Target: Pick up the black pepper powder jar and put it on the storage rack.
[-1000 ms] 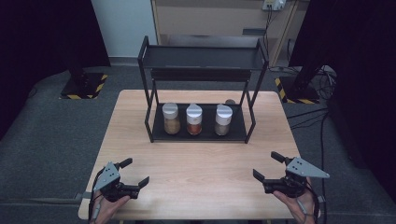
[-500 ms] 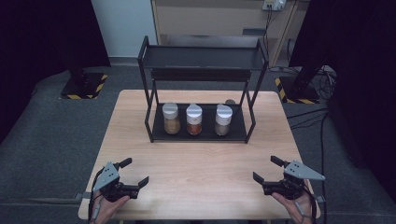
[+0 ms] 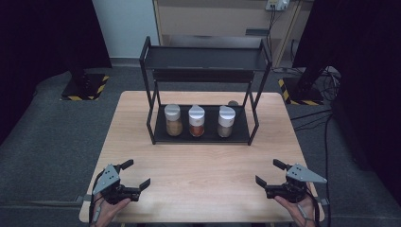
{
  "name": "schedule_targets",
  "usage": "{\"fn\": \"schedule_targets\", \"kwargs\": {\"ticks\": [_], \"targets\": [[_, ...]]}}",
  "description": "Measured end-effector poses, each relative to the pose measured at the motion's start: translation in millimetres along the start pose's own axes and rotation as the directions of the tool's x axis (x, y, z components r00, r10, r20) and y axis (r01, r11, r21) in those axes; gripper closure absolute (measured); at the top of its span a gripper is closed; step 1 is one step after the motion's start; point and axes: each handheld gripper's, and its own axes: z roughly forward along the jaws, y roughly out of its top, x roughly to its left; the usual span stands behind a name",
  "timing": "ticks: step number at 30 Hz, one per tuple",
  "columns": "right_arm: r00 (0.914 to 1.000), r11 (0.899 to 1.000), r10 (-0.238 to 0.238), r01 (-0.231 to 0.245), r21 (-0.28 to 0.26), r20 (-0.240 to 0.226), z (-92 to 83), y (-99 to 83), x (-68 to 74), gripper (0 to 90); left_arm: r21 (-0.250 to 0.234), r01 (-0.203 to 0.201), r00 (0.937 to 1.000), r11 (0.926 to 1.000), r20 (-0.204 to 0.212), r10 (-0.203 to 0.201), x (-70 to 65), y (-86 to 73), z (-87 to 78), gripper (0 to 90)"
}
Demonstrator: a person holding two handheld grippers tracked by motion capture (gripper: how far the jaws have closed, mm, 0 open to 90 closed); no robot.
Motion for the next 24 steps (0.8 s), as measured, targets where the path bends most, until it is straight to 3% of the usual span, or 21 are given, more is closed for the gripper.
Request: {"fn": "schedule_targets", "kwargs": {"ticks": [24], "targets": [[0.9999,1.000,0.007,-0.007,0.014,-0.010,2.8,-1.6,-2.9,5.5,0.002,-0.003,1.0000,1.0000,0.004,0.003,-0.2,0.2,1.5,0.5]]}}
